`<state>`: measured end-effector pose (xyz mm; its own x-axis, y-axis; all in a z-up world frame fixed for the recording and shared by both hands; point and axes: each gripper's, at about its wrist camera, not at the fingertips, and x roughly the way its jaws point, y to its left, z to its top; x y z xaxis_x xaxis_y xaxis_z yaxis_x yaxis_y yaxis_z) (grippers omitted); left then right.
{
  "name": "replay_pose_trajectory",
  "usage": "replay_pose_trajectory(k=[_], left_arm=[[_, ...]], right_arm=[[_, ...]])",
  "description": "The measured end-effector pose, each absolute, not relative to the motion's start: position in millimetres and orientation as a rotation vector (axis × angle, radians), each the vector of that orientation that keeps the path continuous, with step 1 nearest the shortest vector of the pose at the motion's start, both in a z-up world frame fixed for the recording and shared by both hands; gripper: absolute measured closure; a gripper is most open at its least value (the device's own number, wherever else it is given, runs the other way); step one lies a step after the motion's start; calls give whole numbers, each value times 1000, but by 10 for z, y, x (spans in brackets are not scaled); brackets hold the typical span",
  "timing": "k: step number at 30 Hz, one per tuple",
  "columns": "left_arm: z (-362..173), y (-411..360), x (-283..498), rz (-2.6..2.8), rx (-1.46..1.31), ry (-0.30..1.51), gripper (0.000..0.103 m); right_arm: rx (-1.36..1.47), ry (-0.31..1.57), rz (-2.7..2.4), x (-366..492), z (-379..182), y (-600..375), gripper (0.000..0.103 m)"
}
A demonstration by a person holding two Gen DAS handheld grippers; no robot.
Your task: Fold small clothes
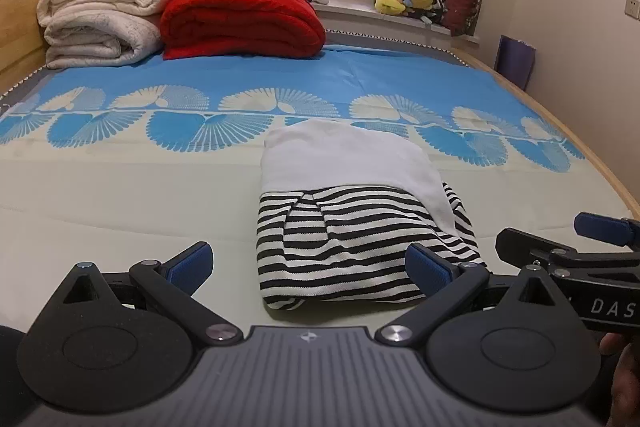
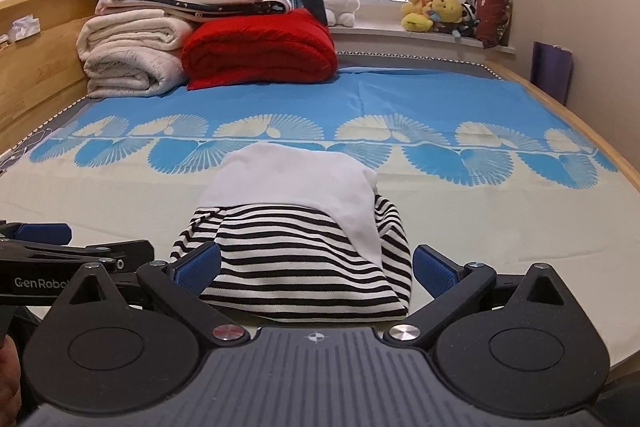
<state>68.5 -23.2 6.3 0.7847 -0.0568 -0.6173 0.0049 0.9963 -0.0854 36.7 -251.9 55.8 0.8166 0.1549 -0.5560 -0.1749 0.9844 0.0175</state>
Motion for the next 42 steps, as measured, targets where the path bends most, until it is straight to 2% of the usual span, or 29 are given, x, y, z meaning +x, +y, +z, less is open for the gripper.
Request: replay_pose_trajectory(k=[42], left_arm=[[-8, -256, 772, -48, -81, 700, 1]], right_arm=[[-22, 620, 151, 425, 489, -2521, 2]])
